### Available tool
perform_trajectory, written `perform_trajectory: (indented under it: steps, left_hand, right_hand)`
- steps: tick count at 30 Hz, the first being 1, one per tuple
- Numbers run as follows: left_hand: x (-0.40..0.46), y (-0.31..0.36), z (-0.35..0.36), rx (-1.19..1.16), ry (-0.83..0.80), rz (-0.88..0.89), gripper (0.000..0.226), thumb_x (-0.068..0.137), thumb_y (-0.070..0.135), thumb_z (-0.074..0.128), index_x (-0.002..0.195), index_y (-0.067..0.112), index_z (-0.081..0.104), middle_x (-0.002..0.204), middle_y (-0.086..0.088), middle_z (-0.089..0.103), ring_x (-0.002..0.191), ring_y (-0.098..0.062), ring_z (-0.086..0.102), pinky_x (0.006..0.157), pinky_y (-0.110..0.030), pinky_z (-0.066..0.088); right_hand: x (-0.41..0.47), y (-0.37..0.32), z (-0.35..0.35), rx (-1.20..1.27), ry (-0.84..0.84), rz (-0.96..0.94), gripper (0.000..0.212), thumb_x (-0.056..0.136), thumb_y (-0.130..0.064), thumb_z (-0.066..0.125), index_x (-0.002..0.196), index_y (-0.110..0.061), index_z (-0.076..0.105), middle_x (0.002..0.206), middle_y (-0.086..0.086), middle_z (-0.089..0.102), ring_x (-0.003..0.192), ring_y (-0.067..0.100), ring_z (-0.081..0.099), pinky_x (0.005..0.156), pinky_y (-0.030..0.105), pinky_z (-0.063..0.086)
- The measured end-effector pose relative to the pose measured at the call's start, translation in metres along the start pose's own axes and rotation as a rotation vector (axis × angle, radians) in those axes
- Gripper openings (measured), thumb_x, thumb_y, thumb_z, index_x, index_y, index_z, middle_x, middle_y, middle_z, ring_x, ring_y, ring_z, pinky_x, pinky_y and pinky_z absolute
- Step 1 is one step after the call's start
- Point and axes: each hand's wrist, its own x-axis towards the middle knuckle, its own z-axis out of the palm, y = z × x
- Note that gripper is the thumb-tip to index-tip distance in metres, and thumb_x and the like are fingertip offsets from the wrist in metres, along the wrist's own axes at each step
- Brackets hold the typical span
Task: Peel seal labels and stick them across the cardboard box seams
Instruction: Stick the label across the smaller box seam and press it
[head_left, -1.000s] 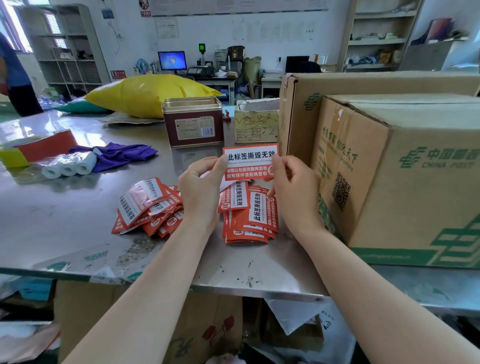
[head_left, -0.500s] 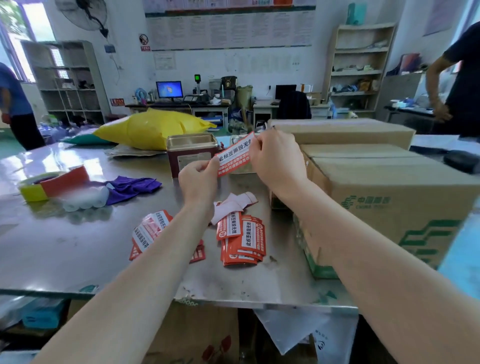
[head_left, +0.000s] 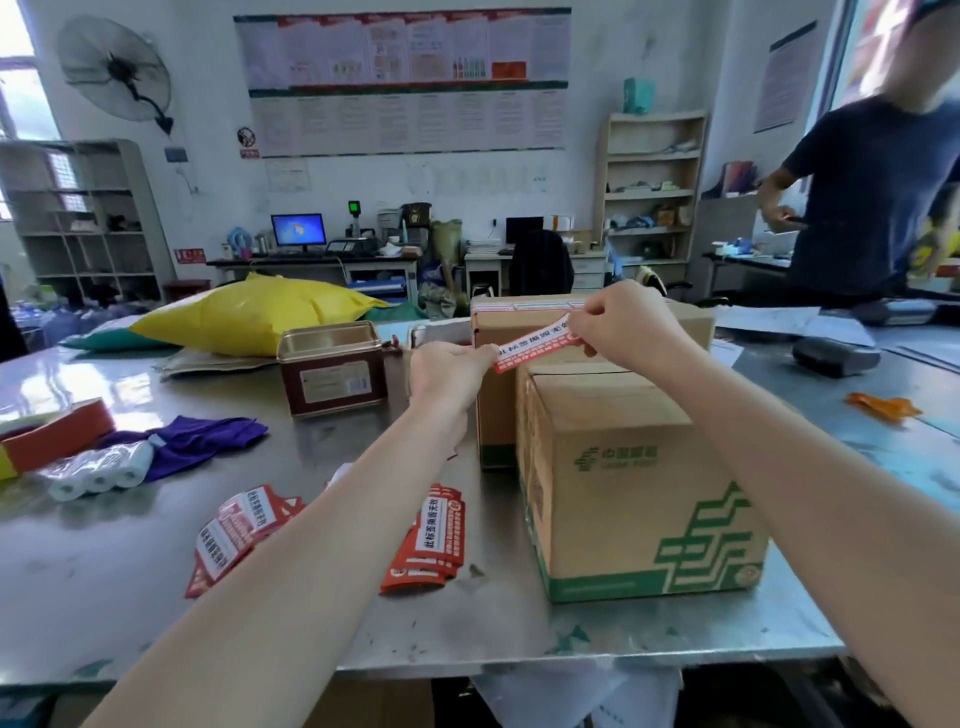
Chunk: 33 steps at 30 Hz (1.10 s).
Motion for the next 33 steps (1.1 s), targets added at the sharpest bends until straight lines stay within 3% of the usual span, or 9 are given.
perform_trajectory:
  steps: [5, 8, 11, 14, 19, 25, 29, 31, 33]
  left_hand:
    - [0.003, -0.008, 0.017, 0.047, -0.006, 0.006, 0.024, 0.084, 0.030, 0.066, 0.082, 0.007, 0.072, 0.062, 0.003, 0.051, 0.068, -0.013, 0.048, 0.065, -0.028, 0.039]
    - [0.006, -0.011, 0.019, 0.072, 0.010, -0.010, 0.025, 0.084, 0.029, 0.067, 0.071, 0.008, 0.068, 0.057, 0.003, 0.046, 0.070, -0.013, 0.048, 0.070, -0.029, 0.038]
    - [0.009, -0.014, 0.019, 0.072, 0.000, -0.036, 0.032, 0.085, 0.027, 0.066, 0.058, 0.012, 0.059, 0.055, 0.001, 0.044, 0.060, -0.011, 0.043, 0.060, -0.024, 0.036]
    - [0.008, -0.016, 0.021, 0.057, -0.013, -0.051, 0.024, 0.085, 0.028, 0.066, 0.071, 0.009, 0.066, 0.062, 0.000, 0.050, 0.061, -0.010, 0.044, 0.055, -0.022, 0.036]
    - [0.007, -0.023, 0.027, 0.008, -0.027, -0.074, 0.025, 0.086, 0.027, 0.066, 0.091, 0.003, 0.071, 0.073, 0.001, 0.054, 0.067, -0.008, 0.044, 0.057, -0.023, 0.034]
    - [0.005, -0.030, 0.030, -0.071, -0.040, -0.096, 0.024, 0.086, 0.026, 0.066, 0.090, 0.003, 0.071, 0.073, 0.009, 0.049, 0.095, -0.012, 0.042, 0.080, -0.028, 0.033]
    - [0.004, -0.037, 0.038, -0.110, -0.075, -0.100, 0.019, 0.088, 0.026, 0.064, 0.078, 0.010, 0.067, 0.070, 0.011, 0.045, 0.084, -0.006, 0.040, 0.079, -0.029, 0.033]
    - [0.003, -0.044, 0.042, -0.086, -0.117, -0.126, 0.022, 0.089, 0.031, 0.061, 0.085, 0.010, 0.065, 0.069, 0.007, 0.044, 0.066, -0.005, 0.037, 0.072, -0.027, 0.033]
    - [0.004, -0.054, 0.043, -0.012, -0.157, -0.195, 0.043, 0.088, 0.041, 0.058, 0.107, 0.003, 0.060, 0.090, -0.001, 0.057, 0.080, -0.012, 0.050, 0.076, -0.028, 0.033]
  right_hand:
    - [-0.001, 0.017, 0.003, 0.023, -0.018, 0.023, 0.031, 0.090, -0.020, 0.050, 0.074, -0.002, 0.070, 0.071, 0.015, 0.068, 0.048, 0.016, 0.043, 0.048, 0.027, 0.037]
    - [-0.001, 0.023, 0.008, 0.025, -0.043, 0.051, 0.031, 0.088, -0.021, 0.050, 0.076, 0.000, 0.069, 0.064, 0.010, 0.059, 0.054, 0.019, 0.044, 0.052, 0.029, 0.038]
    - [0.000, 0.025, 0.013, 0.014, -0.044, 0.072, 0.030, 0.087, -0.022, 0.050, 0.079, 0.000, 0.070, 0.068, 0.011, 0.058, 0.058, 0.021, 0.045, 0.056, 0.031, 0.040]
    - [0.001, 0.026, 0.014, -0.017, -0.034, 0.061, 0.031, 0.087, -0.023, 0.051, 0.083, 0.002, 0.070, 0.072, 0.022, 0.063, 0.057, 0.022, 0.045, 0.055, 0.030, 0.039]
    - [0.000, 0.027, 0.014, -0.030, -0.041, 0.058, 0.032, 0.088, -0.022, 0.050, 0.082, 0.003, 0.069, 0.067, 0.011, 0.056, 0.057, 0.022, 0.043, 0.054, 0.030, 0.037]
    - [-0.004, 0.025, 0.013, -0.039, -0.034, 0.055, 0.034, 0.087, -0.019, 0.051, 0.078, 0.010, 0.065, 0.062, 0.012, 0.048, 0.056, 0.022, 0.039, 0.048, 0.025, 0.029]
    - [-0.007, 0.024, 0.012, -0.050, -0.039, 0.051, 0.033, 0.087, -0.018, 0.052, 0.071, 0.007, 0.064, 0.059, 0.012, 0.043, 0.051, 0.019, 0.034, 0.046, 0.025, 0.028]
    - [-0.007, 0.025, 0.012, -0.048, -0.042, 0.063, 0.034, 0.088, -0.018, 0.051, 0.072, 0.009, 0.064, 0.061, 0.012, 0.046, 0.052, 0.019, 0.037, 0.046, 0.024, 0.030]
    - [-0.007, 0.026, 0.012, -0.035, -0.040, 0.083, 0.035, 0.088, -0.019, 0.051, 0.079, 0.011, 0.066, 0.065, 0.014, 0.050, 0.057, 0.021, 0.041, 0.046, 0.024, 0.032]
